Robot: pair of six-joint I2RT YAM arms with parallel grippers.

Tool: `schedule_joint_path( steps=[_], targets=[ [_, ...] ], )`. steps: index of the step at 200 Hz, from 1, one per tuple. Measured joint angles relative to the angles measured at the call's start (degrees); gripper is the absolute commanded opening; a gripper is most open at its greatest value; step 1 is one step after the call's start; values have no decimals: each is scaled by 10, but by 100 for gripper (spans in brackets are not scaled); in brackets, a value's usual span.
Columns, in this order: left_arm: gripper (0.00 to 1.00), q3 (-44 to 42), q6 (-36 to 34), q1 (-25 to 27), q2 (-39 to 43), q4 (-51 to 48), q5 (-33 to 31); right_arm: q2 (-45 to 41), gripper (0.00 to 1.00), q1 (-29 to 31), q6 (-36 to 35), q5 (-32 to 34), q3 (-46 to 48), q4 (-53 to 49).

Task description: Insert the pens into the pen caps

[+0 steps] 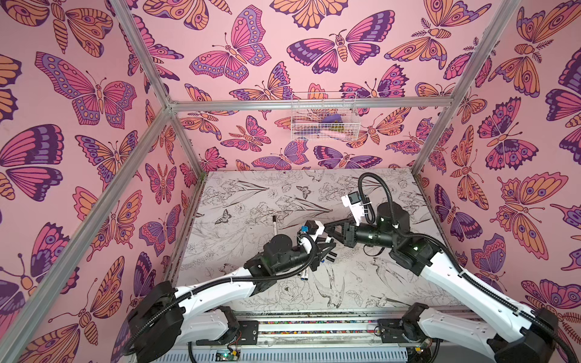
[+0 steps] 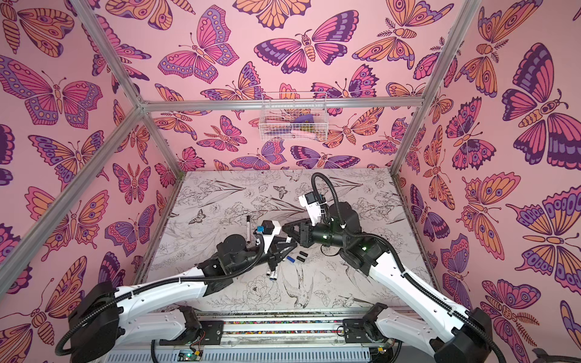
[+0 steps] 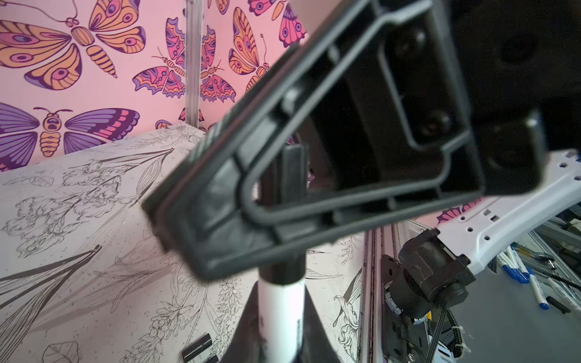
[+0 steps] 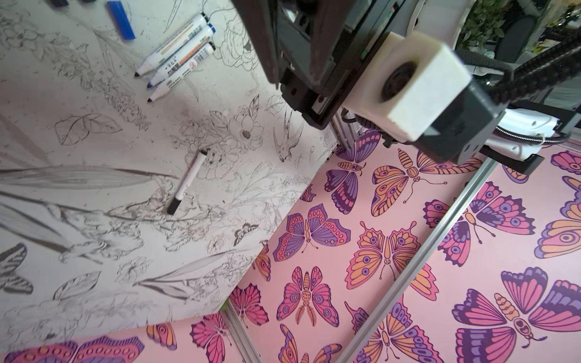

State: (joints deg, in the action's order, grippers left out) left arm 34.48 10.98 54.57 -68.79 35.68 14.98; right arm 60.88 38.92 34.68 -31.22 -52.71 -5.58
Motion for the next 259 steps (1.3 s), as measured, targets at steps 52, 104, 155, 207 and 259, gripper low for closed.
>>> schedule_joint_path(
  steps=[52,104,155,207,259],
  targets=[
    [0,-21,-20,13,-40,87,-2,11,58,-23,23,-9,-3,-55],
    [0,-62,-9,10,-92,147,-17,-15,77,-53,31,4,-6,-57],
    [0,-136,87,-62,-110,214,-70,-81,75,-82,31,37,-7,-64],
    [0,-130,155,-212,90,-36,-193,-102,74,-93,25,71,-4,-115],
    [0,-62,148,-356,62,-210,-193,-82,72,-93,26,75,8,-123]
  ],
)
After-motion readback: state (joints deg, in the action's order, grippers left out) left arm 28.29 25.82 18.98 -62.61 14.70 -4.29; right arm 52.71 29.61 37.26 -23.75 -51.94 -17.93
